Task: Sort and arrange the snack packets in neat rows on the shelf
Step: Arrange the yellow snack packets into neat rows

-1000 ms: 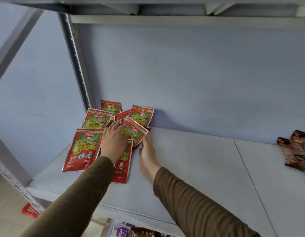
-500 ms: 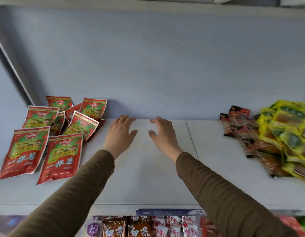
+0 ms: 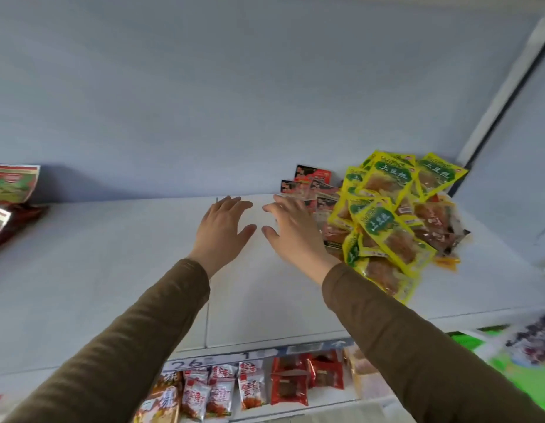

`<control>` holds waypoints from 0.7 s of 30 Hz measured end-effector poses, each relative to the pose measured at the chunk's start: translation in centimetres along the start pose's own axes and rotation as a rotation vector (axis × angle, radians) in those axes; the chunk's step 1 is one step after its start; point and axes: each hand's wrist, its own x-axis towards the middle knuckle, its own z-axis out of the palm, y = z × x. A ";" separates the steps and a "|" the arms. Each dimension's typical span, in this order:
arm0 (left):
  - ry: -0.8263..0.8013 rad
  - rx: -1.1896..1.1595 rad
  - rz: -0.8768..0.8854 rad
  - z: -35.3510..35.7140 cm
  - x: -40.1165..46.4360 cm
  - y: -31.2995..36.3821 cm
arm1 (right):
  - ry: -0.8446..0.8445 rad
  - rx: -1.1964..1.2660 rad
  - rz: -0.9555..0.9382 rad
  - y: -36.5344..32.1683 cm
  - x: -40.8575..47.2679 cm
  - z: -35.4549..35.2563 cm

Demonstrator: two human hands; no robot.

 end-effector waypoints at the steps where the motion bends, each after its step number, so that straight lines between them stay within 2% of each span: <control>1: -0.002 -0.009 0.008 0.6 0.1 1.2 | 0.002 -0.002 -0.001 1.0 -0.4 -0.5; 12: -0.013 -0.140 0.120 4.1 1.3 9.2 | 0.120 0.025 0.048 9.1 -3.5 -4.7; 16: -0.171 -0.185 0.145 5.4 0.7 11.6 | 0.119 0.021 0.122 13.0 -4.9 -6.3; 21: -0.335 0.025 0.232 7.9 -0.1 13.4 | 0.037 0.055 0.256 19.0 -6.6 -8.1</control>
